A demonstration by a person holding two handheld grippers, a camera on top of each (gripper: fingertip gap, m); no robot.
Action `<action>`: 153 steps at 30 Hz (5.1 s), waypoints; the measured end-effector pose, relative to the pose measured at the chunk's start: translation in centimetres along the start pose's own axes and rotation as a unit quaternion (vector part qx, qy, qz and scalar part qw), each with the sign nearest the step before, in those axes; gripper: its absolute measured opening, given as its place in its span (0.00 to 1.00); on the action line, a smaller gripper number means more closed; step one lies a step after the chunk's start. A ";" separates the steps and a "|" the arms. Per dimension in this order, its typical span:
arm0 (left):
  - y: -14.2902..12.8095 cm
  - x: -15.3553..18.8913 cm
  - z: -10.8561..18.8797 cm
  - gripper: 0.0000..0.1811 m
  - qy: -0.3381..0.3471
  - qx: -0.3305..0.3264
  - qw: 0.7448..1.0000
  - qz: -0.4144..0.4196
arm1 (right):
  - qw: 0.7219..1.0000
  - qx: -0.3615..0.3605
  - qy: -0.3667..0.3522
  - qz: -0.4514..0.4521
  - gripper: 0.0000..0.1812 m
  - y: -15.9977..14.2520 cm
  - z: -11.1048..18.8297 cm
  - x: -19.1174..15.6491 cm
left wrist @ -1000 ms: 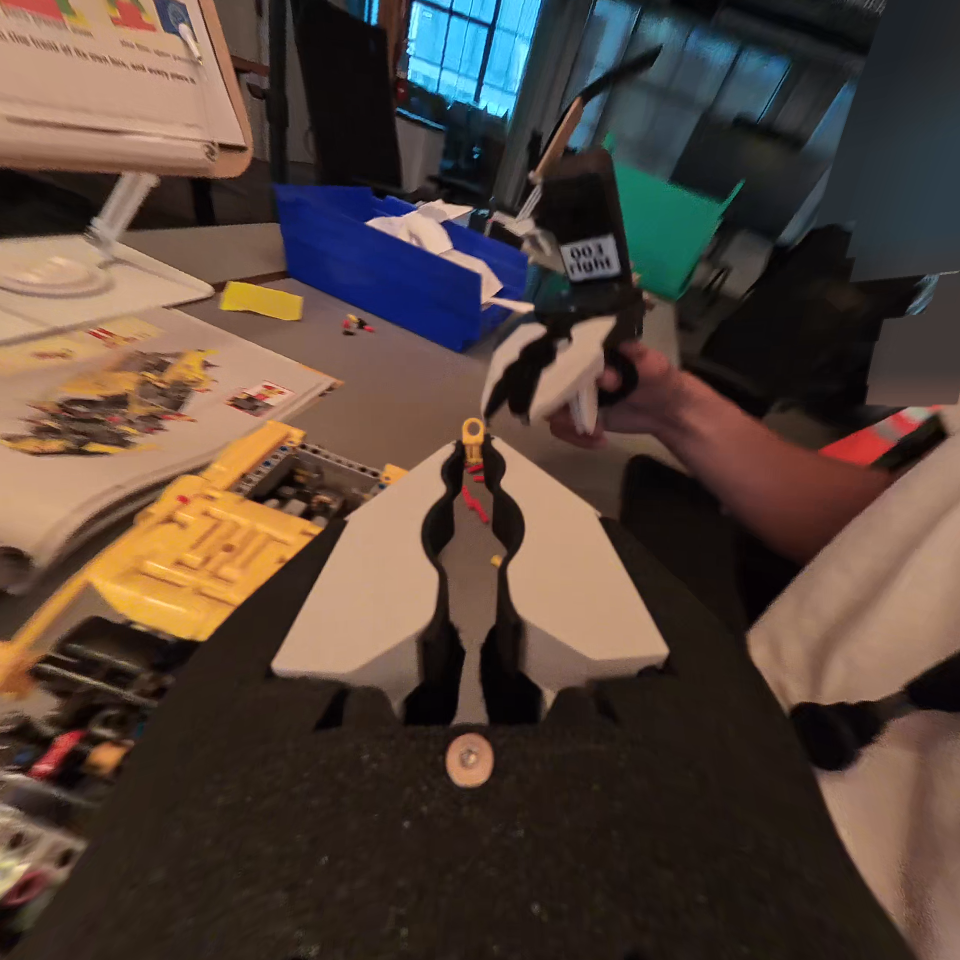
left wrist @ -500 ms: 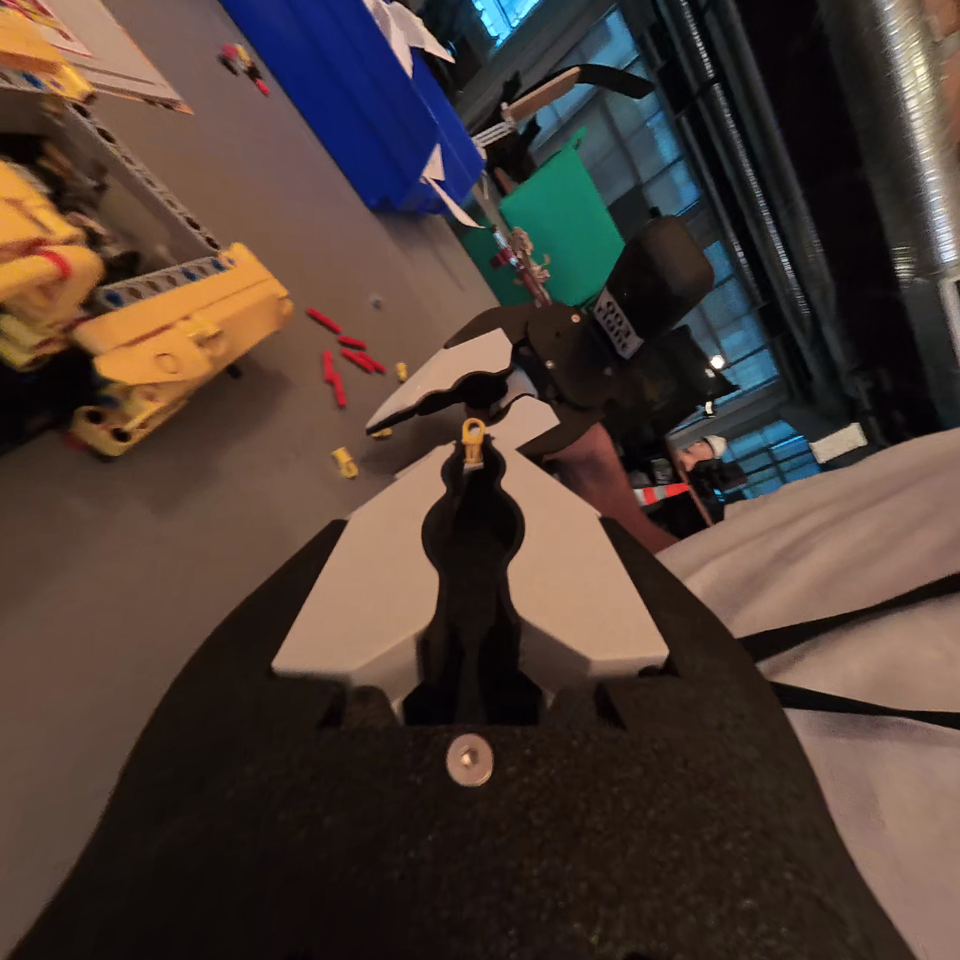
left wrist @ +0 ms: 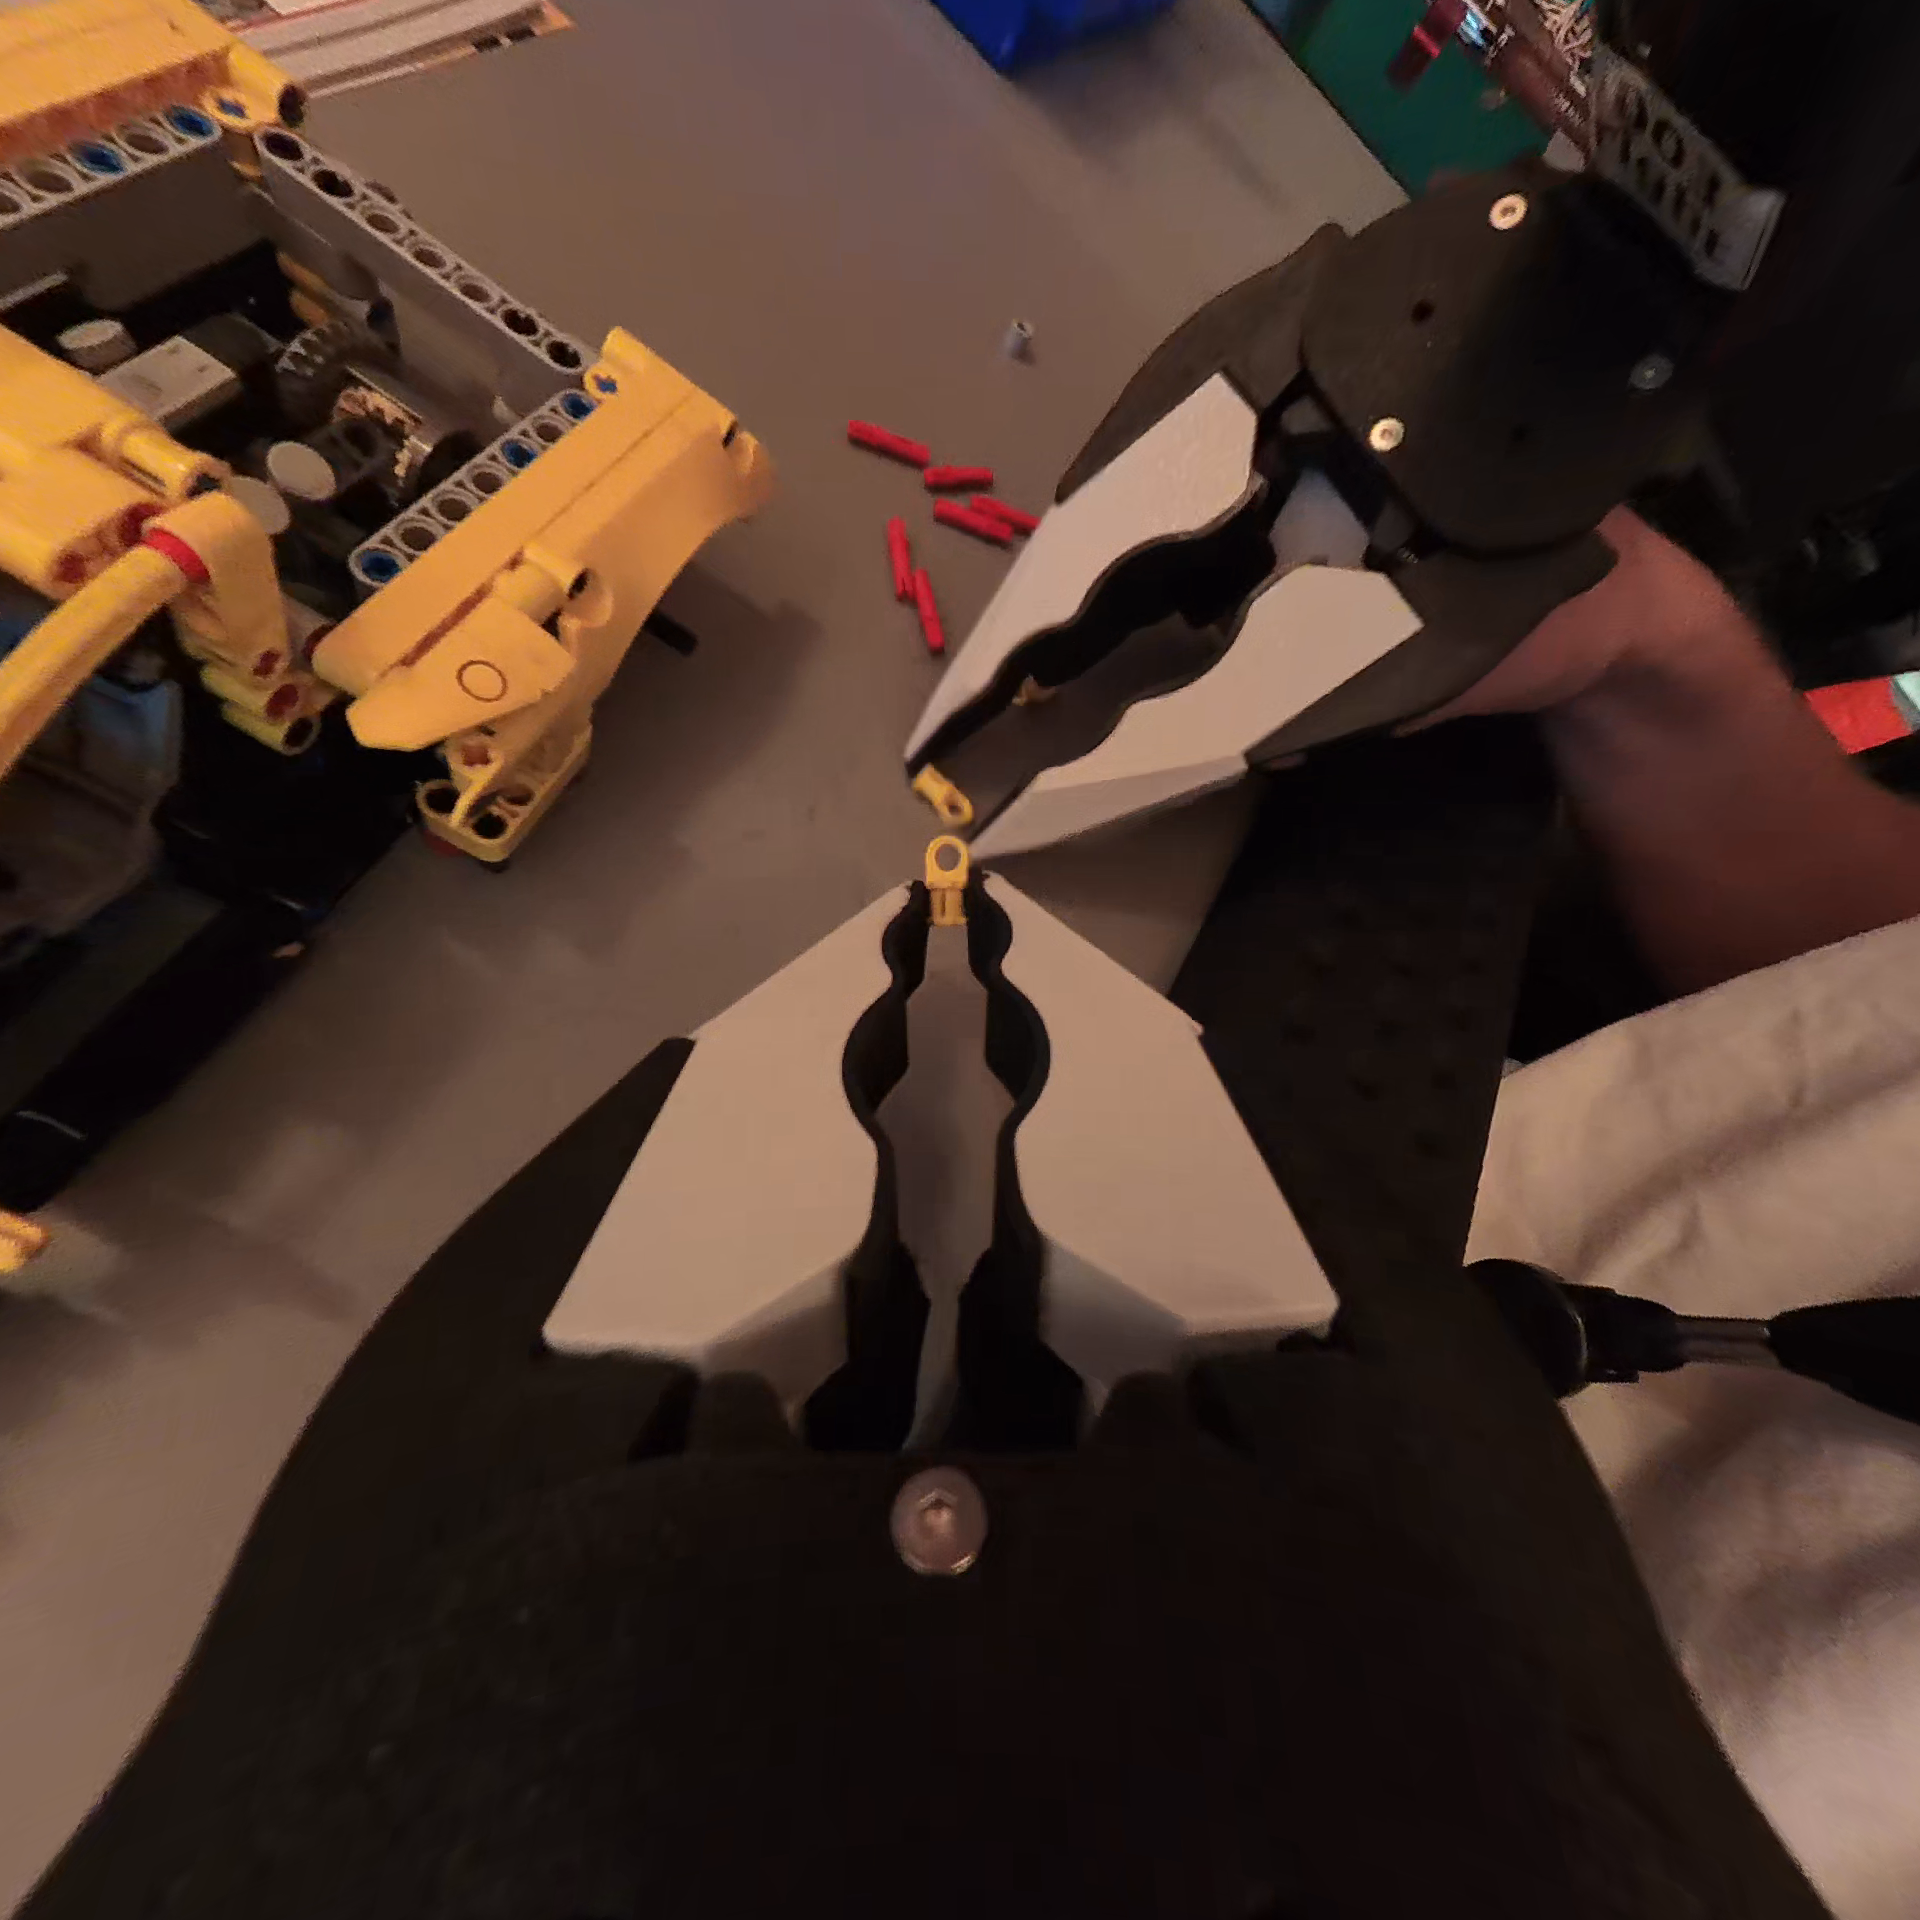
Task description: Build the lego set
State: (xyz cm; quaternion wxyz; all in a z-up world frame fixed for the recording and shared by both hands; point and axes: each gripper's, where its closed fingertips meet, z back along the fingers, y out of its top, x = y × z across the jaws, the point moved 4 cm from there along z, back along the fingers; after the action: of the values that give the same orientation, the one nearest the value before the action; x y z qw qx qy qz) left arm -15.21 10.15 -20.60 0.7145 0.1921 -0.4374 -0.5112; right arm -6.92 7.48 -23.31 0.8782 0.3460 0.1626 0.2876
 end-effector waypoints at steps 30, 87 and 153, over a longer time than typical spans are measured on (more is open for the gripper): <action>-1.8 -2.3 0.2 0.04 0.101 -0.138 0.975 -0.141 | 0.999 -0.009 -0.015 0.044 0.09 -2.3 5.1 2.1; 6.4 2.3 5.0 0.03 -0.538 0.213 0.765 0.282 | 0.900 0.393 0.029 0.187 0.03 10.2 9.4 -3.5; 6.4 0.4 4.5 0.03 -0.496 0.265 0.763 0.318 | 0.893 0.339 -0.255 0.151 0.17 10.6 4.6 -3.5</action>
State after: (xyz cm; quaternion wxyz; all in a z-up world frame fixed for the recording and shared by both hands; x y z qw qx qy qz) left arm -15.29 13.10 -13.39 0.4404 -0.0563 -0.8847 -0.1419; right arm -11.57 9.22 -12.30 0.6652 0.7041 -0.0334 0.2462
